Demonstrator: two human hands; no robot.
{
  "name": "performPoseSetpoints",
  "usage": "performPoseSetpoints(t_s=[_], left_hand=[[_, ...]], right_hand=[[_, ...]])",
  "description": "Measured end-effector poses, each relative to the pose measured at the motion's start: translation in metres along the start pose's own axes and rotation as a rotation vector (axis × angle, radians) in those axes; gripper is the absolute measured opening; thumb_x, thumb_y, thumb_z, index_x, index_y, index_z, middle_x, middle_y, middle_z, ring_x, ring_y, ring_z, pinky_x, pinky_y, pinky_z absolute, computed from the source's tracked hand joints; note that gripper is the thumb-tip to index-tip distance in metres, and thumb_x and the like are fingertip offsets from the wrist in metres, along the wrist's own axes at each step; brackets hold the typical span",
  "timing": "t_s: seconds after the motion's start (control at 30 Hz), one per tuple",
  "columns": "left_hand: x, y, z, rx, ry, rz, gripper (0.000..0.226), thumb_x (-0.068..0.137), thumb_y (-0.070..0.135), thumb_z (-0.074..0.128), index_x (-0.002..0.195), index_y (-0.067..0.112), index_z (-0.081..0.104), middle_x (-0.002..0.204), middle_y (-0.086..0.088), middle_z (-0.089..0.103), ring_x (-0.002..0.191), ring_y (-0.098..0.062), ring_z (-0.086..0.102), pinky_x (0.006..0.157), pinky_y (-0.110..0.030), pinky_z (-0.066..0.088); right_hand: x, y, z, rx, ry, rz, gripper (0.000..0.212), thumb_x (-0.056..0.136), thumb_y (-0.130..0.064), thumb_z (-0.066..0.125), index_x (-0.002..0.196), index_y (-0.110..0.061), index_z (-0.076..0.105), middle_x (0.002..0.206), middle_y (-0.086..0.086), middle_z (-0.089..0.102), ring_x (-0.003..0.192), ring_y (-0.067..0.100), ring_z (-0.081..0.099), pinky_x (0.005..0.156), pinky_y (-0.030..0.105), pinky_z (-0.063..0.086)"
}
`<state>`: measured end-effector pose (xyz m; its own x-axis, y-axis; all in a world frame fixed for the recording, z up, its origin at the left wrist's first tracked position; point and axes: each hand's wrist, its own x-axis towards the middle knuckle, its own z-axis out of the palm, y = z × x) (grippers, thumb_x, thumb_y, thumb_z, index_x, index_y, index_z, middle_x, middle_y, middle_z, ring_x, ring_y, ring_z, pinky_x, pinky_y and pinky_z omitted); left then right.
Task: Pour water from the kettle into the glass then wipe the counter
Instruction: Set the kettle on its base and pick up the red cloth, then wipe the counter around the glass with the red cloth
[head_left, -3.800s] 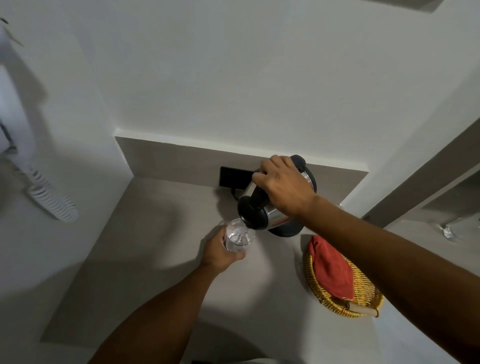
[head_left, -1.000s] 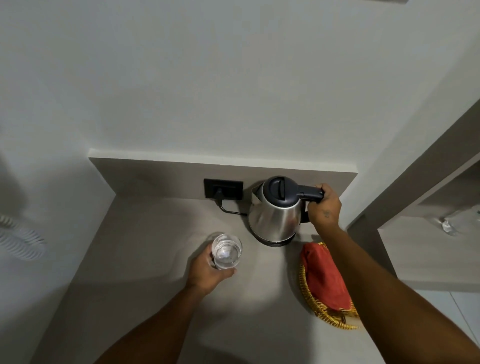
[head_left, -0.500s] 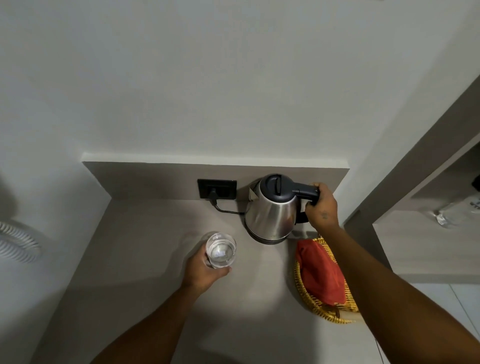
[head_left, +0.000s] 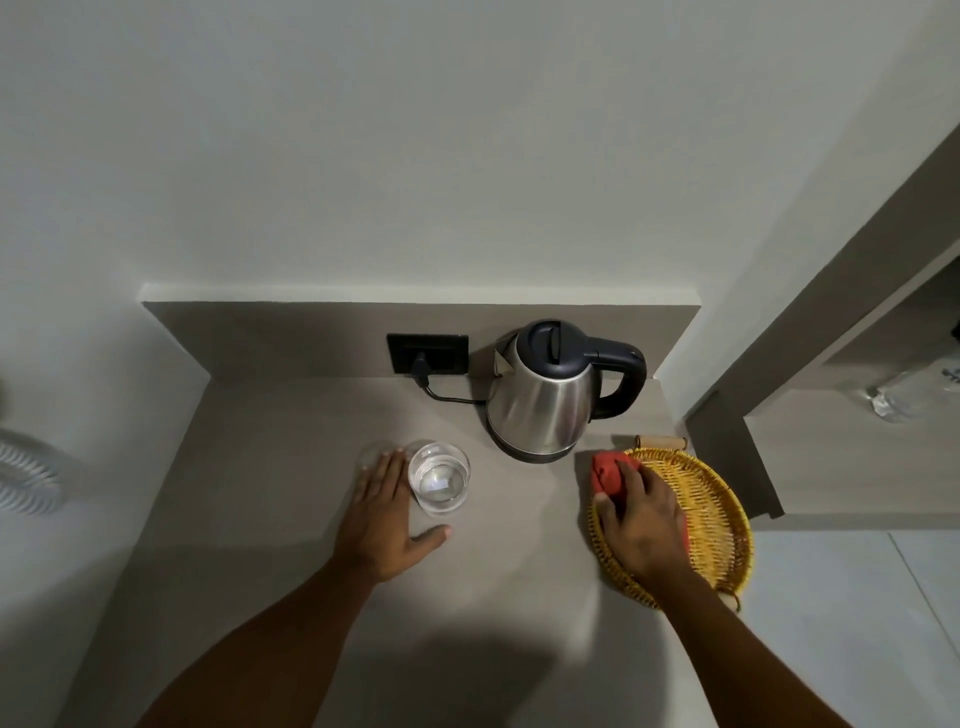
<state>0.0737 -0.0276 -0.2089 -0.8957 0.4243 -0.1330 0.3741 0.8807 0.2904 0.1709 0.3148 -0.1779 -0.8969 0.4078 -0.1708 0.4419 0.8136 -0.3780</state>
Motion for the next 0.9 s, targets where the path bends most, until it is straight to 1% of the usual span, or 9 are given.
performPoseSetpoints(t_s=[0.2,0.33,0.43,0.5,0.57,0.67,0.73,0.8,0.9], left_hand=[[0.022,-0.008,-0.015,0.051,0.066,-0.003,0.118,0.076,0.089,0.041,0.16,0.009,0.018,0.168,-0.011,0.021,0.156,-0.028,0.014,0.128,-0.048,0.012],[0.022,-0.01,-0.013,0.083,0.035,-0.009,0.119,0.076,0.091,0.037,0.16,0.01,0.015,0.169,-0.009,0.017,0.157,-0.026,0.011,0.128,-0.049,0.012],[0.023,-0.01,-0.013,0.111,0.008,-0.012,0.119,0.076,0.092,0.032,0.161,0.011,0.013,0.17,-0.009,0.014,0.158,-0.026,0.007,0.128,-0.049,0.012],[0.023,-0.01,-0.012,0.108,0.021,-0.013,0.12,0.075,0.093,0.029,0.16,0.01,0.014,0.169,-0.009,0.015,0.157,-0.026,0.009,0.128,-0.049,0.013],[0.022,-0.012,-0.009,0.109,0.031,-0.017,0.12,0.075,0.094,0.026,0.16,0.01,0.014,0.169,-0.009,0.017,0.157,-0.026,0.01,0.128,-0.05,0.015],[0.022,-0.013,-0.006,0.121,0.058,-0.005,0.119,0.076,0.093,0.026,0.16,0.009,0.014,0.168,-0.01,0.019,0.157,-0.027,0.012,0.127,-0.052,0.017],[0.023,-0.013,-0.005,0.12,0.063,-0.002,0.118,0.076,0.093,0.025,0.159,0.009,0.016,0.167,-0.011,0.021,0.156,-0.028,0.014,0.126,-0.053,0.019],[0.023,-0.013,-0.006,0.108,0.057,-0.002,0.118,0.076,0.093,0.024,0.159,0.01,0.015,0.167,-0.012,0.021,0.156,-0.029,0.015,0.126,-0.053,0.019],[0.023,-0.011,-0.009,0.068,0.041,-0.012,0.123,0.071,0.095,0.034,0.16,0.013,0.013,0.169,-0.011,0.017,0.157,-0.028,0.009,0.127,-0.052,0.013]], right_hand=[[0.029,-0.017,-0.007,0.072,0.027,0.088,0.049,0.096,-0.049,0.037,0.141,-0.033,0.027,0.14,0.014,0.041,0.127,0.037,0.035,0.104,0.063,0.027],[0.031,-0.018,-0.005,0.074,0.009,0.135,0.045,0.096,-0.038,0.042,0.139,-0.032,0.027,0.134,0.017,0.042,0.124,0.039,0.035,0.103,0.065,0.025],[0.031,-0.022,-0.013,0.1,0.0,0.153,0.04,0.097,-0.03,0.045,0.135,-0.029,0.033,0.131,0.015,0.043,0.121,0.039,0.038,0.104,0.065,0.025],[0.031,-0.025,-0.023,0.181,0.078,0.128,0.037,0.097,-0.032,0.046,0.133,-0.025,0.04,0.128,0.016,0.047,0.116,0.037,0.043,0.101,0.06,0.034],[0.024,-0.035,-0.031,0.252,0.221,0.07,0.042,0.096,-0.038,0.048,0.134,-0.02,0.042,0.124,0.015,0.05,0.111,0.031,0.047,0.091,0.045,0.043],[0.003,-0.069,-0.027,0.213,0.321,-0.073,0.048,0.094,-0.05,0.045,0.134,-0.023,0.043,0.122,0.009,0.049,0.106,0.021,0.045,0.085,0.035,0.041],[-0.01,-0.097,-0.01,0.13,0.288,-0.169,0.048,0.092,-0.054,0.044,0.132,-0.026,0.044,0.12,0.008,0.049,0.104,0.019,0.044,0.085,0.036,0.043],[-0.016,-0.118,0.012,0.03,0.2,-0.202,0.051,0.093,-0.056,0.04,0.133,-0.025,0.043,0.129,0.01,0.048,0.112,0.025,0.043,0.092,0.042,0.042],[-0.019,-0.127,0.044,-0.118,0.015,-0.177,0.064,0.094,-0.058,0.032,0.145,-0.019,0.031,0.151,0.014,0.033,0.134,0.035,0.031,0.109,0.05,0.026]])
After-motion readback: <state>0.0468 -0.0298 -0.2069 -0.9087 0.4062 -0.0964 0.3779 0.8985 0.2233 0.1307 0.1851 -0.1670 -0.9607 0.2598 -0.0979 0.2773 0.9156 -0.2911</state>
